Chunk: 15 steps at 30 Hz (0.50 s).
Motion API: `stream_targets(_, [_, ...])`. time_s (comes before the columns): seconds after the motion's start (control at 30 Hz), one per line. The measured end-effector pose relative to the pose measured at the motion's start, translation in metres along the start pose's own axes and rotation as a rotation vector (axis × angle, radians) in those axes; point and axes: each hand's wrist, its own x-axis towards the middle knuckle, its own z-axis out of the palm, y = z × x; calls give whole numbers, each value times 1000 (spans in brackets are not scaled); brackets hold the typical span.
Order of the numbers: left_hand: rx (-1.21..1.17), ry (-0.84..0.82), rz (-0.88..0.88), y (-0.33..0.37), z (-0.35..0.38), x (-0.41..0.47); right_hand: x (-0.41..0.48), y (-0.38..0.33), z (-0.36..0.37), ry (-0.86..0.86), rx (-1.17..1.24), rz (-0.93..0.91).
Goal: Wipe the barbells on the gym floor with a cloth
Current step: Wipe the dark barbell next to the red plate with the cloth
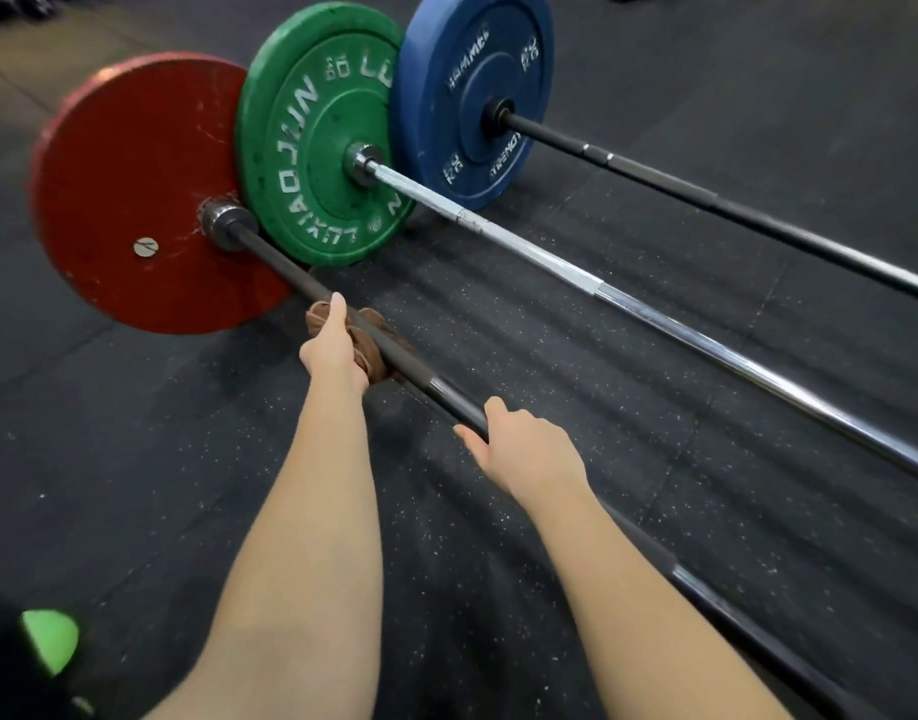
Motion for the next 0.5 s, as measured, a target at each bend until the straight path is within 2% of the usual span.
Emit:
stream_targets(0.3, [11, -33, -77, 7, -5, 28, -1, -1, 1, 16, -26, -7])
stream_targets(0.37, [15, -26, -67, 8, -9, 71, 0, 0, 1, 24, -30, -16])
stream_targets(0.5, [123, 50, 45, 28, -2, 73, 0, 1, 2, 17, -13, -15])
